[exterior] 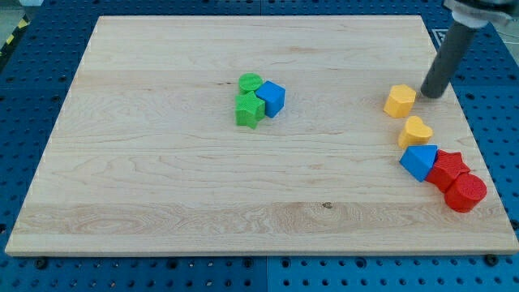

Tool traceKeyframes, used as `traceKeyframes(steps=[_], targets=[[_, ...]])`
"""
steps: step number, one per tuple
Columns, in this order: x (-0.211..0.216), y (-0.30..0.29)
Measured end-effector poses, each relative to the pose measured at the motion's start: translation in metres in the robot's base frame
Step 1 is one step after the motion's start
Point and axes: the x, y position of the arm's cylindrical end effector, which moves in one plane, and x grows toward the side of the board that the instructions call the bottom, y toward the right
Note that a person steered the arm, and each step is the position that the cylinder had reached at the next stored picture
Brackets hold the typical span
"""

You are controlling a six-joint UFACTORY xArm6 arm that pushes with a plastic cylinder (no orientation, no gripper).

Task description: Move the yellow hexagon top right to the cube

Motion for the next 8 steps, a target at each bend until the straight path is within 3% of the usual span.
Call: traceKeyframes(steps=[1, 5, 8], targets=[[0.036, -0.006], [0.005, -0.030], [0.005, -0.114]])
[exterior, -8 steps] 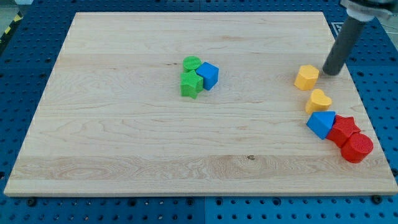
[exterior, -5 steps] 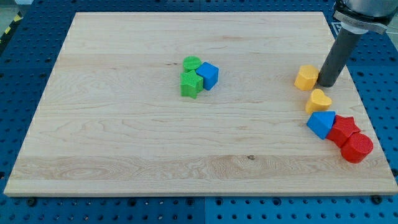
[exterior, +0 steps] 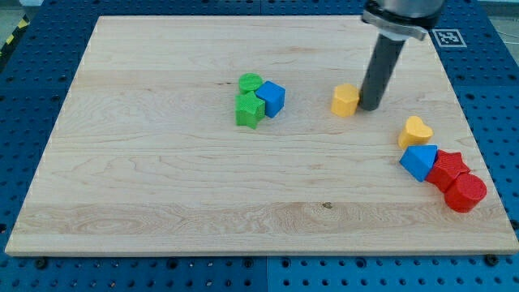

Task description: Move the yellow hexagon top right to the cube

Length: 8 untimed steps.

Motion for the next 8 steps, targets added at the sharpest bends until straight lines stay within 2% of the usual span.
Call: traceKeyframes(steps=[1, 3, 5, 8], targets=[[0.000, -0.018], [0.038, -0.025], [0.009, -0.038], [0.005, -0.018]])
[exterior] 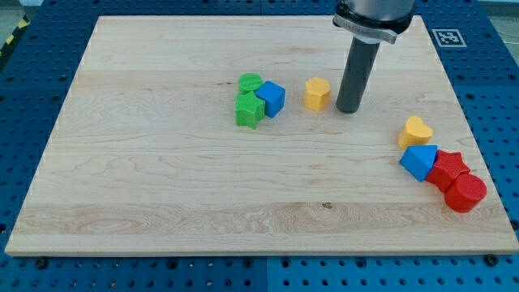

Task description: Move the yellow hexagon top right to the cube

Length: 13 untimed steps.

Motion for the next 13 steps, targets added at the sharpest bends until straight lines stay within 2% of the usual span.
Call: traceKeyframes(steps=[2, 5, 8, 12, 13], targets=[[-0.001, -0.014], [-0.024, -0.057], [-0.074, -0.051], [-0.052, -0.065], [-0.053, -0.049]])
